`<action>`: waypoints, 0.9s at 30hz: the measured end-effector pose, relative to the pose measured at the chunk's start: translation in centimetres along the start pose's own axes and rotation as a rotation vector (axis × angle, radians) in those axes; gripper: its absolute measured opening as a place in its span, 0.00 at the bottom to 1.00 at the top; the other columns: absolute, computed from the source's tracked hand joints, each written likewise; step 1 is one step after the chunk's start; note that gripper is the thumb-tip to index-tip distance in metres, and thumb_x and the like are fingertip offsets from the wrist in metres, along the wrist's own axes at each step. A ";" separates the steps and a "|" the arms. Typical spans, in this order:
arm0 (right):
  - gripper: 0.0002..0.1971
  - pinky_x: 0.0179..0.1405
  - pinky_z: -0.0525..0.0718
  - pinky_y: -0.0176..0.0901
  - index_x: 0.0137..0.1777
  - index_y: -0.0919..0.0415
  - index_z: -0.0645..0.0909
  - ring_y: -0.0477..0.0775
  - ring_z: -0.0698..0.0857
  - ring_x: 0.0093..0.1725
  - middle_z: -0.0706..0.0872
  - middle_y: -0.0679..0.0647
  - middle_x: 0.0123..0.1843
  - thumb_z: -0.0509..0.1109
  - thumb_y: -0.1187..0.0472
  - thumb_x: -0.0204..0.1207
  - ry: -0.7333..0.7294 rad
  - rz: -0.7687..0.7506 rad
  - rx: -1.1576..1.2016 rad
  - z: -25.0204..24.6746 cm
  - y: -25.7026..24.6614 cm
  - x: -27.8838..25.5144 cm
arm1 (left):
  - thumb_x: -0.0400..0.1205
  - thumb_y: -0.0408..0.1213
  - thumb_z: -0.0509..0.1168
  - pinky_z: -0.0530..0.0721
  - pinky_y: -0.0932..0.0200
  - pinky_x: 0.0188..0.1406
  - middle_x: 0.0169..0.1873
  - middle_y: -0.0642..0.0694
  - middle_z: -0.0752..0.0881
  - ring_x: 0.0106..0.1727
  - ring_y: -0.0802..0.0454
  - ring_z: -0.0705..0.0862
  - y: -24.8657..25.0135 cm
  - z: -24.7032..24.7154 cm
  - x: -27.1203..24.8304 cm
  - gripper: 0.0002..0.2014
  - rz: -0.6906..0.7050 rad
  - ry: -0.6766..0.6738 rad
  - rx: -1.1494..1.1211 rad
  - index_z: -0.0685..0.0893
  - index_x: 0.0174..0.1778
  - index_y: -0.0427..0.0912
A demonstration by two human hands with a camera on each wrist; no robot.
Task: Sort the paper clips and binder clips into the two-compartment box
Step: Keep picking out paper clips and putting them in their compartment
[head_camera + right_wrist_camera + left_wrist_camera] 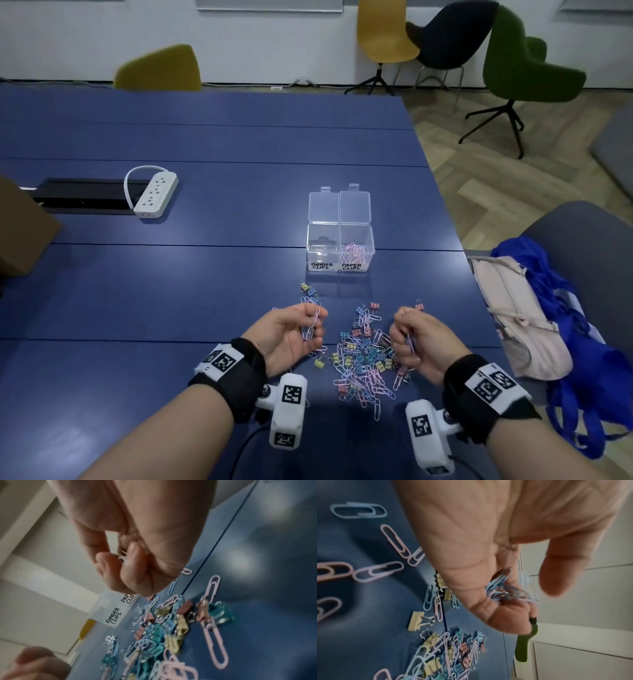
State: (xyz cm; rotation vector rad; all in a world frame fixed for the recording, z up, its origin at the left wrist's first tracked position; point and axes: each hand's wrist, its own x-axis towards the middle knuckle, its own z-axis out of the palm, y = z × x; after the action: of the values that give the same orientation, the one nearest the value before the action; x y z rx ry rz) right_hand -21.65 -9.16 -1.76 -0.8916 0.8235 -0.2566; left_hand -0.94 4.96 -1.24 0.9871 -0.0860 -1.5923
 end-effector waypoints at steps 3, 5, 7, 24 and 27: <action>0.13 0.14 0.59 0.30 0.38 0.62 0.73 0.45 0.62 0.18 0.69 0.51 0.24 0.55 0.65 0.84 0.103 0.023 -0.282 -0.9 -0.4 0.9 | 0.76 0.39 0.68 0.75 0.65 0.21 0.26 0.47 0.75 0.25 0.53 0.74 0.1 1.5 0.9 0.10 -0.073 0.095 0.124 0.77 0.32 0.39; 0.14 0.16 0.59 0.31 0.40 0.61 0.76 0.44 0.63 0.18 0.68 0.51 0.24 0.52 0.70 0.83 0.147 0.039 -0.495 -1.7 -1.0 1.2 | 0.82 0.49 0.62 0.65 0.68 0.14 0.20 0.50 0.71 0.19 0.56 0.68 -0.1 2.2 1.9 0.21 -0.119 0.201 0.259 0.71 0.25 0.44; 0.13 0.20 0.65 0.35 0.40 0.60 0.75 0.47 0.67 0.22 0.70 0.51 0.27 0.52 0.72 0.79 0.161 0.002 -0.842 -2.3 -1.6 1.5 | 0.84 0.51 0.59 0.59 0.70 0.11 0.16 0.52 0.67 0.14 0.59 0.63 -0.7 2.9 2.7 0.23 -0.167 0.252 0.325 0.68 0.25 0.45; 0.07 0.41 0.75 0.48 0.54 0.61 0.73 0.60 0.78 0.41 0.87 0.61 0.52 0.57 0.64 0.80 -0.124 -0.112 -1.842 0.6 -0.1 2.3 | 0.87 0.45 0.55 0.57 0.67 0.16 0.16 0.52 0.65 0.15 0.56 0.59 -4.5 3.3 1.5 0.19 -0.046 0.274 0.772 0.75 0.31 0.42; 0.07 0.43 0.77 0.49 0.54 0.62 0.73 0.61 0.80 0.44 0.87 0.61 0.51 0.56 0.61 0.81 -0.114 -0.088 -1.804 0.4 0.0 2.0 | 0.85 0.38 0.59 0.63 0.68 0.16 0.21 0.49 0.72 0.16 0.58 0.66 -5.7 3.3 0.9 0.13 -0.024 0.240 0.939 0.80 0.35 0.43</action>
State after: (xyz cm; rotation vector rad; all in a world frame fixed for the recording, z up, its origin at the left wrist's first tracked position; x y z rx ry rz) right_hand -20.07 -9.94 -2.69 -2.5766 0.7764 0.6117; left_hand -7.43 4.42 -2.75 1.8893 -0.7024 -1.4318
